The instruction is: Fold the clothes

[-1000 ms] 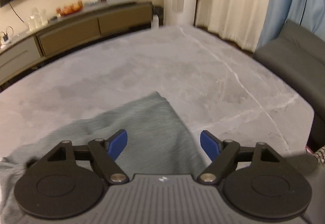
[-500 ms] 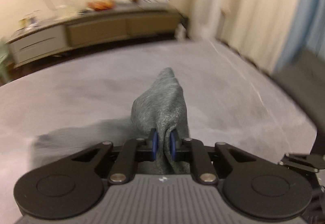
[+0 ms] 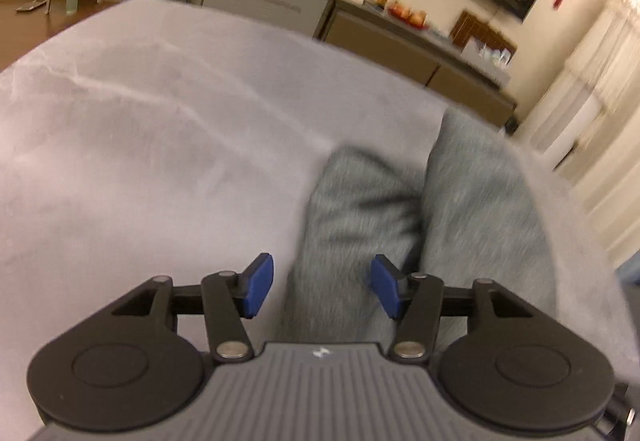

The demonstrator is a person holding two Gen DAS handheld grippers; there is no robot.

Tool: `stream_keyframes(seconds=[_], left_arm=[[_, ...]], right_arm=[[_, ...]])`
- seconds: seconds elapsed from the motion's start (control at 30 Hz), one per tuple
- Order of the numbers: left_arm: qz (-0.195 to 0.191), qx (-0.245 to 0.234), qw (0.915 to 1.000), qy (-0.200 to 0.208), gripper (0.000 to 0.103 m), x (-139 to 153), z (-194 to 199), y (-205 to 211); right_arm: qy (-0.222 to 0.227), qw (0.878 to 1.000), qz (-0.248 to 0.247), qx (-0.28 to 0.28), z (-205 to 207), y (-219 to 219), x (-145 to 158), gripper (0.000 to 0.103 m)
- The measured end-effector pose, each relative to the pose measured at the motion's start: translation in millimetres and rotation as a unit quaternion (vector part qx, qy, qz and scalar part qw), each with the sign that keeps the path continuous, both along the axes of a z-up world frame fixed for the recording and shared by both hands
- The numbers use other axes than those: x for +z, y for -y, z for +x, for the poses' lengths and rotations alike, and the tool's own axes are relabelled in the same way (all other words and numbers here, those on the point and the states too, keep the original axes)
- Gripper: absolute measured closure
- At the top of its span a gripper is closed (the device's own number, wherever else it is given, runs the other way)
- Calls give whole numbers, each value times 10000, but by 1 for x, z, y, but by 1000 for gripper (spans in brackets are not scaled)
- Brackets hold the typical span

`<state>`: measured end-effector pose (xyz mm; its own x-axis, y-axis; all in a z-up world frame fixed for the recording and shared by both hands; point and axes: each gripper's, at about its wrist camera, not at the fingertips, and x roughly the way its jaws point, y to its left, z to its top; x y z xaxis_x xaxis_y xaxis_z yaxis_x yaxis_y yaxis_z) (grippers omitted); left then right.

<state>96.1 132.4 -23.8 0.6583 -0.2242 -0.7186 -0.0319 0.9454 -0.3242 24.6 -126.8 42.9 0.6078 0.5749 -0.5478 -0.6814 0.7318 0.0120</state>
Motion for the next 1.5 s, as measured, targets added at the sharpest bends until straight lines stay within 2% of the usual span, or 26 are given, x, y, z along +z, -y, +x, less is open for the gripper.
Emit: stream_keyframes(seconds=[0.03, 0.07, 0.1, 0.17, 0.23, 0.27, 0.33, 0.4, 0.5, 0.53, 0.6, 0.67, 0.7, 0.73, 0.8, 0.87, 0.93, 1.07, 1.2, 1.27, 1.33, 1.4, 1.47, 1.5], left_arm=[[14, -168, 9998, -95, 53, -5, -2, 10], [34, -369, 9992, -166, 50, -9, -5, 21], [95, -784, 9968, -83, 49, -8, -12, 36], [203, -1564, 9875, 84, 51, -4, -25, 63], [113, -1736, 9844, 269, 53, 4, -29, 67], [70, -1798, 9831, 351, 55, 8, -30, 67], [8, -1623, 9860, 387, 55, 13, -15, 56], [-55, -1447, 9886, 423, 55, 19, -1, 45], [-127, -1204, 9916, 461, 56, 27, 21, 30], [15, -1269, 9912, 369, 57, 24, 29, 36], [571, -1319, 9892, 297, 58, 12, 38, 46], [1162, -1376, 9834, 239, 60, -2, 46, 55], [1445, -1403, 9792, 227, 70, -8, 49, 59], [1660, -1434, 9751, 326, 71, -10, 50, 61], [2067, -1480, 9658, 514, 71, -12, 50, 64], [2127, -1353, 9662, 537, 57, -13, 52, 59], [1850, -1260, 9736, 440, 55, -13, 56, 50], [1686, -1188, 9778, 356, 50, -8, 57, 42], [1423, -1118, 9833, 216, 51, -4, 57, 33], [1163, -984, 9879, 300, 52, 4, 53, 23], [636, -857, 9933, 450, 53, 15, 46, 11], [169, -782, 9952, 562, 54, 23, 39, 2], [-42, -848, 9950, 525, 55, 23, 38, 6], [-19, -898, 9948, 484, 55, 21, 39, 10]], right_arm=[[14, 9996, -272, -87, 9, -4, -2, 64], [28, 9984, -540, -175, 17, -7, -5, 59], [54, 9975, -639, -306, 27, -2, -4, 59], [120, 9893, -909, -1132, 45, 20, -3, 59], [189, 9752, -1270, -1804, 58, 48, -6, 61], [113, 9712, -1268, -2016, 61, 62, -6, 61], [112, 9663, -1048, -2347, 51, 80, 3, 61], [467, 9655, -999, -2360, 36, 74, 15, 61], [896, 9780, -1097, -1531, 20, 21, 24, 58], [1036, 9803, -1129, -1250, 15, 3, 26, 55], [1128, 9818, -1353, -713, 15, -35, 15, 55], [1008, 9822, -1485, -556, 28, -57, -2, 60], [906, 9828, -1520, -533, 35, -62, -11, 60], [790, 9835, -1513, -600, 41, -63, -16, 61], [550, 9861, -1385, -738, 50, -53, -24, 59], [306, 9876, -1237, -915, 55, -36, -25, 59], [189, 9871, -1248, -987, 50, -25, -21, 60], [-5, 9880, -1081, -1105, 42, -3, -29, 60], [-64, 9873, -1071, -1168, 42, -1, -27, 59], [-123, 9872, -1058, -1184, 42, 2, -27, 59], [25, 9856, -1216, -1172, 41, 0, -16, 59], [689, 9818, -1318, -1181, 29, -8, 2, 59], [1282, 9713, -1681, -1091, 30, -24, 8, 49], [1510, 9638, -1951, -1011, 35, -34, 7, 49]])
